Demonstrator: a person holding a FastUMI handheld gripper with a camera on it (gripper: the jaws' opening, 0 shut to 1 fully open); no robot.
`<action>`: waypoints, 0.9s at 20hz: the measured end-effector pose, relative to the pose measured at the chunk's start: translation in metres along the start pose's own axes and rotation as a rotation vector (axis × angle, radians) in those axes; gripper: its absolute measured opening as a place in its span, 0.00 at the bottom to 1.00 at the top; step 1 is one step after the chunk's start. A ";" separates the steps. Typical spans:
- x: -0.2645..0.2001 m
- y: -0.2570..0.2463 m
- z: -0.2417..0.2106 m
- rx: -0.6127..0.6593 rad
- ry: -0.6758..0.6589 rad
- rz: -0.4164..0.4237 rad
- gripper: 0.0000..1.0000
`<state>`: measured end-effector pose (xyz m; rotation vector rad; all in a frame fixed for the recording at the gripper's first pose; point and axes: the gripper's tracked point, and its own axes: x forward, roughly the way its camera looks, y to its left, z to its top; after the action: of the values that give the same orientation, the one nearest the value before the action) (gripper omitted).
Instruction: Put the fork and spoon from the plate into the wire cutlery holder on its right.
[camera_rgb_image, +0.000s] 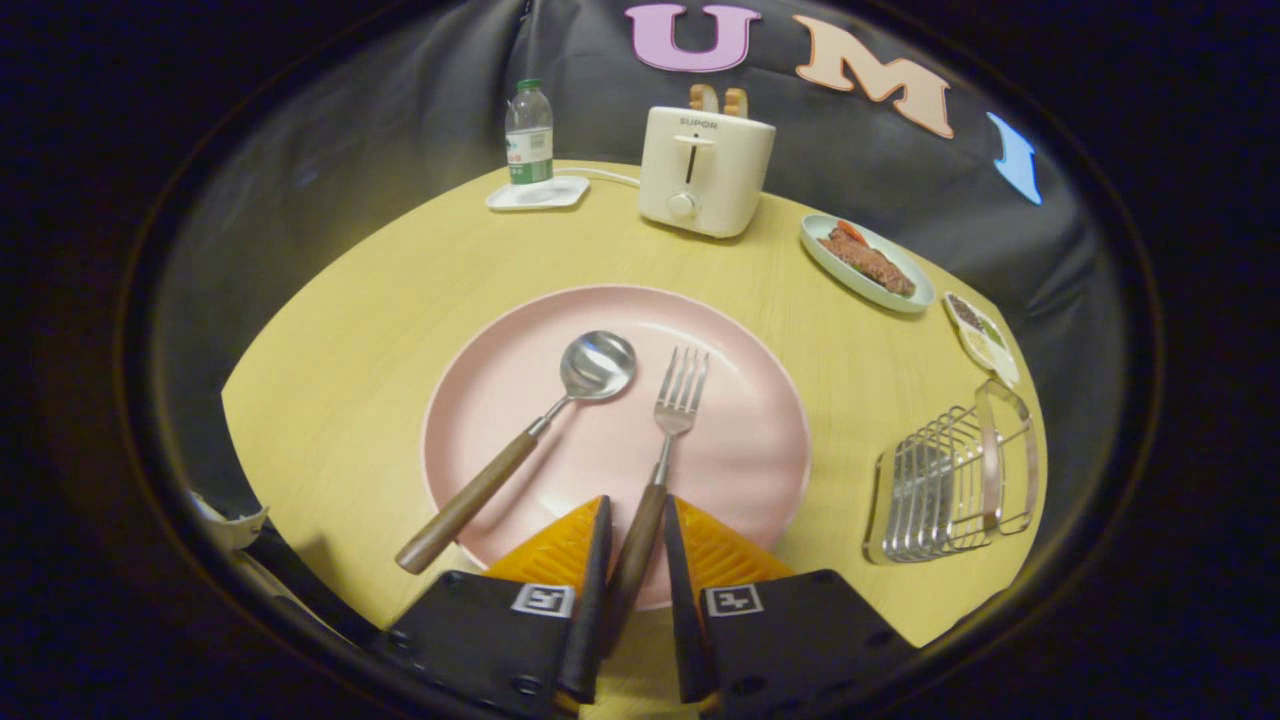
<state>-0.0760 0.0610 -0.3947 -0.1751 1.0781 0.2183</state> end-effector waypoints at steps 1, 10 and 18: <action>0.002 0.003 -0.001 0.009 0.020 0.010 0.17; -0.005 -0.003 0.000 0.069 0.096 0.005 0.10; -0.031 -0.013 0.013 0.122 0.110 0.056 0.10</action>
<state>-0.0758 0.0486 -0.3612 -0.0479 1.2035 0.1941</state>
